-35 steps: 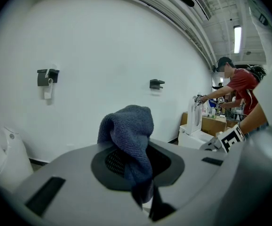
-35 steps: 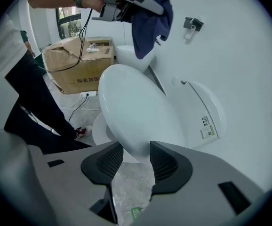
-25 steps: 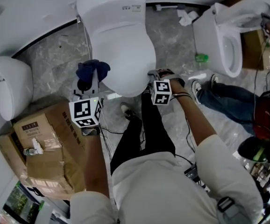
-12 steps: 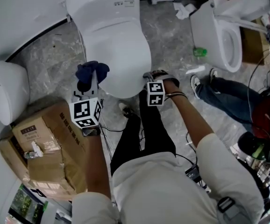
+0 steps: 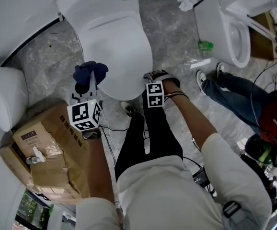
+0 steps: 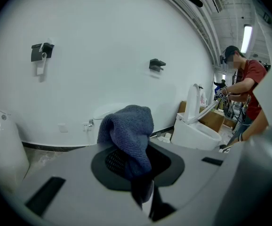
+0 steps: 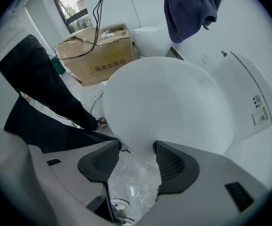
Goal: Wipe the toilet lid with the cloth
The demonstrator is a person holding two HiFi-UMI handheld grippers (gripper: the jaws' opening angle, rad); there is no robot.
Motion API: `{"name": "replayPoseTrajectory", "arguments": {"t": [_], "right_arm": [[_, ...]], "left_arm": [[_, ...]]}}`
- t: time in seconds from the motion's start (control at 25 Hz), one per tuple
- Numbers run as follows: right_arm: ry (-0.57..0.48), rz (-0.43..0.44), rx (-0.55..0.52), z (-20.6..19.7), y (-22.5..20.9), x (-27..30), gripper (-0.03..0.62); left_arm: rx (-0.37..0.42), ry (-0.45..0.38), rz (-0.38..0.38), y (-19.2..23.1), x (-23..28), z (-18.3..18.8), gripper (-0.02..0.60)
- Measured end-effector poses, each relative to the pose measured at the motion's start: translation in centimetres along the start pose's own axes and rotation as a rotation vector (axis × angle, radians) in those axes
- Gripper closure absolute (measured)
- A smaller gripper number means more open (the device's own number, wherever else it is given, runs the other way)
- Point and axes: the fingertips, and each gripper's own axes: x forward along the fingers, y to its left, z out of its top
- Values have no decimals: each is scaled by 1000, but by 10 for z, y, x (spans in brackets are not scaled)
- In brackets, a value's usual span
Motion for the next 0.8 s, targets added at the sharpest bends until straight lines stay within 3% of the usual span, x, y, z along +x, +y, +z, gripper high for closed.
{"name": "replayPoseTrajectory", "arguments": {"t": [0.8], "right_arm": [[-10,-52,79,-13,8,60,345]], "left_arm": [[-26,78,17,7,27,-42,531]]}}
